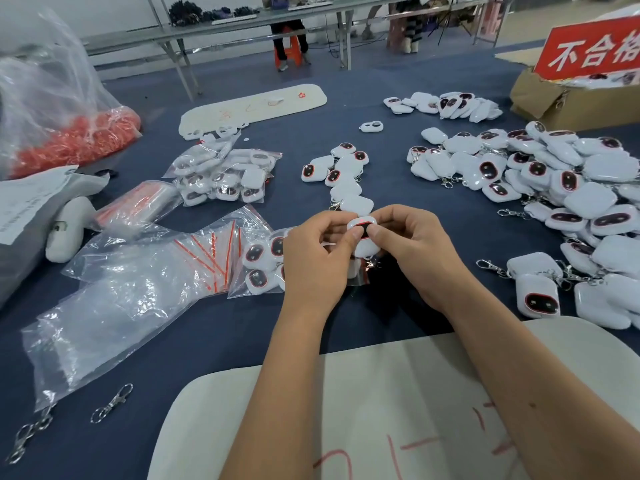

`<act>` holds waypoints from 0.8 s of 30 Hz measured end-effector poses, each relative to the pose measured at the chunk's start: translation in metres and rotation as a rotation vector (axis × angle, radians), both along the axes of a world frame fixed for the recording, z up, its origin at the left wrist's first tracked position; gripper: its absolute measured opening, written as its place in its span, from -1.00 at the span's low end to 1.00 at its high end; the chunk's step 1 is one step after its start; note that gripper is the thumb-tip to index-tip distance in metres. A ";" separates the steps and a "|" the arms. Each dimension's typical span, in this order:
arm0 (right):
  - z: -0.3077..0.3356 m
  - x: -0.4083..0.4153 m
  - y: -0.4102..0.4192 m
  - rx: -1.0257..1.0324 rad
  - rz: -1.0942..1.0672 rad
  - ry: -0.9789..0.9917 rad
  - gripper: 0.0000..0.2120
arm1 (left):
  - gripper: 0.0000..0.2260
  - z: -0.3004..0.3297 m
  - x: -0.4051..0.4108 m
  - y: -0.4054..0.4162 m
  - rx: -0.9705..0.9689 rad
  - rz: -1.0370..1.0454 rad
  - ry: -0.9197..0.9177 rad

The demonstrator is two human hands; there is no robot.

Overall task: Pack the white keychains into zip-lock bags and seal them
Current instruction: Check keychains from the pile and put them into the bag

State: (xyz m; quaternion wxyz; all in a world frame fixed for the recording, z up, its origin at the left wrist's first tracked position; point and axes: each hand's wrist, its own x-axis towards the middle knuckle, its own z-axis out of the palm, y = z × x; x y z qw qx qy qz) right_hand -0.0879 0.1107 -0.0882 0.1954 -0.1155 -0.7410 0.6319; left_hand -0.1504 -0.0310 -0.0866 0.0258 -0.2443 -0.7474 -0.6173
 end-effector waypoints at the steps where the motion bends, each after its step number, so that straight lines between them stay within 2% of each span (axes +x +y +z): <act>1: 0.000 0.000 0.000 0.002 -0.004 0.004 -0.89 | -0.89 0.000 0.000 0.000 -0.006 -0.001 0.001; 10: 0.000 0.001 -0.001 0.001 -0.023 0.033 -0.90 | -0.91 0.002 0.002 0.001 -0.014 0.017 0.012; 15: 0.002 0.001 -0.003 -0.024 0.057 0.046 -0.88 | -0.91 0.003 0.004 0.005 0.092 0.140 0.018; 19: 0.000 0.000 -0.004 0.018 -0.004 0.054 -0.84 | -0.97 0.004 0.006 0.007 0.092 0.173 0.056; 21: -0.001 -0.001 -0.003 -0.006 -0.041 0.038 -0.86 | -0.96 0.005 0.008 0.007 0.063 0.238 0.112; 24: -0.003 -0.003 -0.001 -0.011 -0.105 0.026 -0.88 | -0.92 0.002 0.005 0.003 -0.134 0.274 0.170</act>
